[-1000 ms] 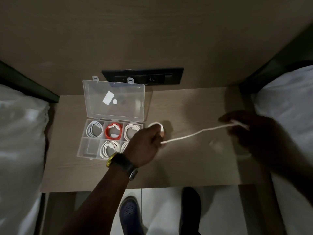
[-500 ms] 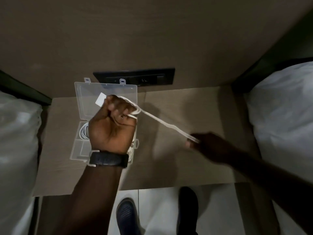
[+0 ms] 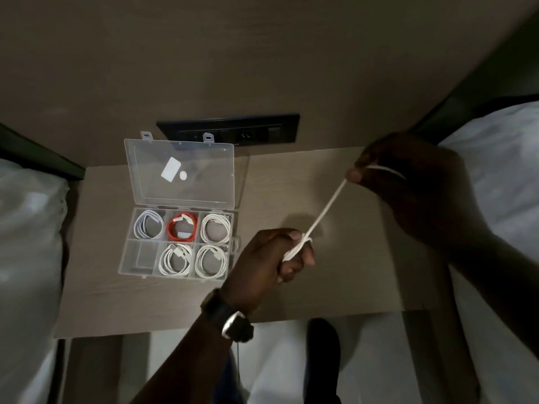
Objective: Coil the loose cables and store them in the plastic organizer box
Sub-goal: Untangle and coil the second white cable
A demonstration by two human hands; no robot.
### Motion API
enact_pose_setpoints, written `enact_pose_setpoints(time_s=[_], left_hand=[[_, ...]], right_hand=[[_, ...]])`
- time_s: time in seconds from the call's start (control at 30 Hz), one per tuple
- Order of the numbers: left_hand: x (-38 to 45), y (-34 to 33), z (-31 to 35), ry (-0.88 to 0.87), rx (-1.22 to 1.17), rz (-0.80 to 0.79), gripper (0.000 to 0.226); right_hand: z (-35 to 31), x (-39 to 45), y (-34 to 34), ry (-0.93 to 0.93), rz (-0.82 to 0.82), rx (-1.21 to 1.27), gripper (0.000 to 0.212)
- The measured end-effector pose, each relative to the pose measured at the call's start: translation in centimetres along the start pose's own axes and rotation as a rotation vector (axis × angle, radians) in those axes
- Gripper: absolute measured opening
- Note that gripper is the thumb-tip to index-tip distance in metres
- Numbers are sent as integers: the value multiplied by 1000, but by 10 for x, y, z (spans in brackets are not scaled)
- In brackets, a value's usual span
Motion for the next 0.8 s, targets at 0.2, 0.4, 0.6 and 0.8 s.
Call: enact_pose_setpoints(time_s=[0.2,0.4,0.6,0.8], left_hand=[[0,8,33,-198,-850,8,34],[1,50,23,-247,-855,336,25],[-7,38,12,-195,-481,444,23],[-14,36,8,-212,-504,494,35]], right_hand=[[-14,-49,-98,-215,-265,41,10],[-70,-133,-159,2,-560,-113,24],[-102,-103,-125,-18,-290,140,16],[-57,-96,-140,-455,-148,584,20]])
Point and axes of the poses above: each hand's wrist, its own x-axis towards the middle knuckle, its own y-axis out of the back of the hand, z = x × y, the point moved 10 cm from there along x, towards the middle knuckle, and after that the axes turned 5 degrees about -z, right-handed, at the moved point
